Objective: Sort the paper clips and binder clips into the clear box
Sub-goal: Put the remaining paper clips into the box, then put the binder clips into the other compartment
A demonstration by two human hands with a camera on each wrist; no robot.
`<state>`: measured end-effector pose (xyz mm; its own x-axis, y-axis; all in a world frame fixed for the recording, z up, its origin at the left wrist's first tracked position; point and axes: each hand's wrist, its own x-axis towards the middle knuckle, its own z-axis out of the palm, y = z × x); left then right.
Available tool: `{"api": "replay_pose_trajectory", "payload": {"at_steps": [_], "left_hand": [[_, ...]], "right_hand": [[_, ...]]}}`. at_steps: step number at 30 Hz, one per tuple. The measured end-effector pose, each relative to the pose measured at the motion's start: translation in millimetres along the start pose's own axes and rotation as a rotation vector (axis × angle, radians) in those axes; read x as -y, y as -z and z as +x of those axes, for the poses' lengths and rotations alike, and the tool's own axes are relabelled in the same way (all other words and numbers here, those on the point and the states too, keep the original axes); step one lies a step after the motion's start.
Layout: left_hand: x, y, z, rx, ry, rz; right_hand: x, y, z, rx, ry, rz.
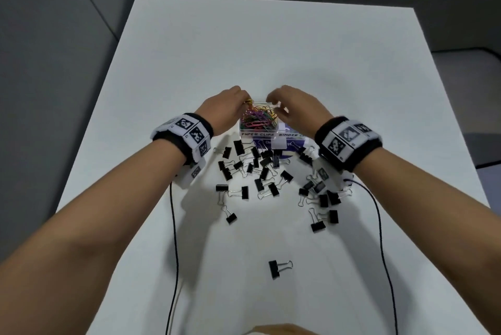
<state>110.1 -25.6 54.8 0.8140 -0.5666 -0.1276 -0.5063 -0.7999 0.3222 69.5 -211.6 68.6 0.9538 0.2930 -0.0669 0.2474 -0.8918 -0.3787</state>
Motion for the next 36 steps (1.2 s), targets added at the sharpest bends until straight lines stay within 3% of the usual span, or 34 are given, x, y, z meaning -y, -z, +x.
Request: {"api": "replay_pose_trajectory", "payload": {"at_steps": [7, 14, 17, 19, 24, 27, 32, 34, 36], "left_hand": [[-26, -10, 25, 0.113, -0.073, 0.143], [-29, -8, 11, -0.022, -0.132, 0.161], [-27, -6, -10, -0.146, -0.054, 0.093], [-22, -12, -31, -0.209, 0.038, 0.043], [-14, -51, -83, -0.009, 0.272, 0.037], [-22, -70, -101, 0.076, 0.351, 0.025], [-45, -84, -118, 0.1, 0.294, -0.045], [-49, -84, -125, 0.092, 0.266, -0.042], [-48, -83, -133, 0.124, 0.241, -0.012]], "right_hand": [[-25, -28, -82, 0.092, -0.05, -0.059], [-45, -30, -112, 0.061, -0.219, -0.104], [-55, -29, -122, 0.041, -0.368, -0.131], [-60, -31, -131, 0.106, -0.498, -0.163], [-53, -48, -154, 0.23, -0.657, -0.113], [-38, -59, -159, 0.215, -0.629, -0.047], [-16, -62, -167, 0.188, -0.522, 0.028], [-6, -59, -176, 0.12, -0.402, -0.034], [8, -59, -189, 0.12, -0.162, -0.067]]}}
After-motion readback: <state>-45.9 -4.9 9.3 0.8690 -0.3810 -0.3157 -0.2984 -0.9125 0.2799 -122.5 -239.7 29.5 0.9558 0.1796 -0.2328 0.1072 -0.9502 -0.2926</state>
